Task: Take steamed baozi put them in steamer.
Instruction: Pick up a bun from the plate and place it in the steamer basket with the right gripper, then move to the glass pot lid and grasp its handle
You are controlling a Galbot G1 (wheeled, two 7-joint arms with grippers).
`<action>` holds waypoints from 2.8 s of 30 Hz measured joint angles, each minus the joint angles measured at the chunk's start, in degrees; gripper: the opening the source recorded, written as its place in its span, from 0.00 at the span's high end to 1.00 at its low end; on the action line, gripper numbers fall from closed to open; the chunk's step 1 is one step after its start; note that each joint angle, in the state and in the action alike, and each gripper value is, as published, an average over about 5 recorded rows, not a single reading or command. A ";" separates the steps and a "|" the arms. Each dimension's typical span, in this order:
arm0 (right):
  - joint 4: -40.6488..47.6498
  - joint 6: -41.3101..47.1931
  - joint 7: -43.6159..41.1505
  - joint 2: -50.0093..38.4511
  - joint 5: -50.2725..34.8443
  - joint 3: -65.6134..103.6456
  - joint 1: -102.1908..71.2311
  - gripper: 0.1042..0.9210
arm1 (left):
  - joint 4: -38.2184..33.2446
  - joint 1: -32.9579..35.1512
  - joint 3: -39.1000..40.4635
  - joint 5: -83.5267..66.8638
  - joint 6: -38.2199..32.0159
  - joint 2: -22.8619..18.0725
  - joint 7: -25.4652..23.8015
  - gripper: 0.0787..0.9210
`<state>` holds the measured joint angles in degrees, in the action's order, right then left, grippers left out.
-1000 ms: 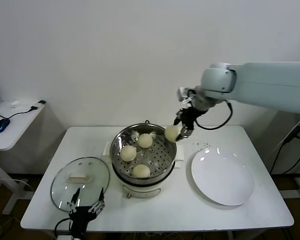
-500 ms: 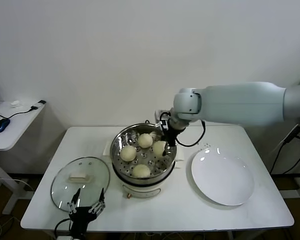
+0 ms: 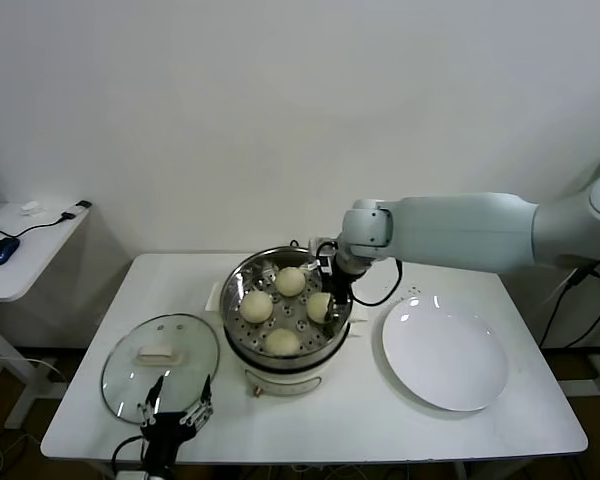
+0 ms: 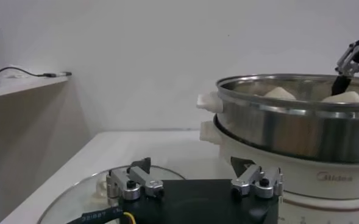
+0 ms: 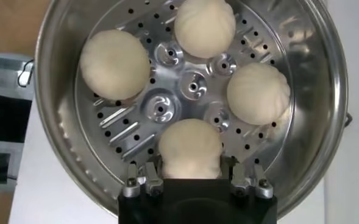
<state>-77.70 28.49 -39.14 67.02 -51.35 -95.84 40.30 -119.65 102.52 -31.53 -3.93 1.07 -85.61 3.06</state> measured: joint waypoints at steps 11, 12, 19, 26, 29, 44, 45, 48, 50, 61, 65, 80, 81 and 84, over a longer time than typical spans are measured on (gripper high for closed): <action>1.83 -4.82 -5.09 -2.60 -1.56 2.60 2.46 0.12 | -1.42 0.27 -0.23 0.12 1.04 0.35 -0.76 0.12; 1.93 -5.14 -5.30 -3.13 -2.01 3.16 2.69 0.12 | -1.54 0.26 -0.28 0.12 1.15 0.45 -0.86 0.12; 3.18 -7.74 0.22 -8.21 -4.65 12.67 0.07 0.12 | -1.82 -0.36 -0.71 0.27 1.59 1.02 -1.49 0.12; 3.07 -10.67 11.93 -14.84 -2.29 28.92 -8.91 0.12 | -0.96 -2.09 -1.62 1.06 1.78 1.89 -1.69 0.12; 1.51 -11.68 17.20 -18.49 -0.94 37.19 -15.00 0.12 | -0.51 -3.03 -2.05 1.43 1.66 2.47 -1.51 0.12; -11.68 -20.79 35.34 -25.56 10.20 89.10 -65.94 0.12 | 2.48 -6.87 -3.86 2.32 -1.57 5.09 -0.52 0.12; -12.16 -21.84 35.80 -24.81 11.11 92.54 -69.69 0.12 | 2.74 -7.00 -3.84 2.52 -1.81 5.26 -0.34 0.12; -13.26 -25.13 36.79 -22.13 13.72 101.62 -80.05 0.12 | 3.56 -7.35 -3.76 3.44 -2.62 5.64 0.19 0.12; -13.68 -27.44 37.18 -20.08 15.44 106.38 -86.18 0.12 | 4.12 -7.62 -3.72 4.40 -3.24 5.79 0.55 0.12; -13.55 -38.34 38.12 -8.51 23.15 119.86 -111.49 0.12 | 7.83 -8.61 -4.49 16.28 -6.30 7.46 6.43 0.12; -13.80 -39.93 38.96 -6.25 24.91 121.76 -116.49 0.12 | 10.04 -9.09 -5.16 25.19 -7.65 8.92 10.75 0.12; -16.20 -40.13 43.04 -2.99 29.94 123.07 -125.47 0.12 | 20.65 -10.24 -4.69 62.41 -5.51 12.86 18.78 0.12; -16.40 -40.04 43.27 -2.94 30.11 123.06 -125.75 0.12 | 21.42 -10.58 -4.63 63.89 -5.15 12.93 18.99 0.12; -17.01 -39.77 43.95 -2.80 30.54 123.11 -126.46 0.12 | 23.69 -11.74 -4.47 67.48 -4.14 13.02 19.61 0.12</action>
<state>-94.71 -11.29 4.81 64.22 -20.81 27.27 -86.17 -95.96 90.78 -36.00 63.55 -3.07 -72.58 22.68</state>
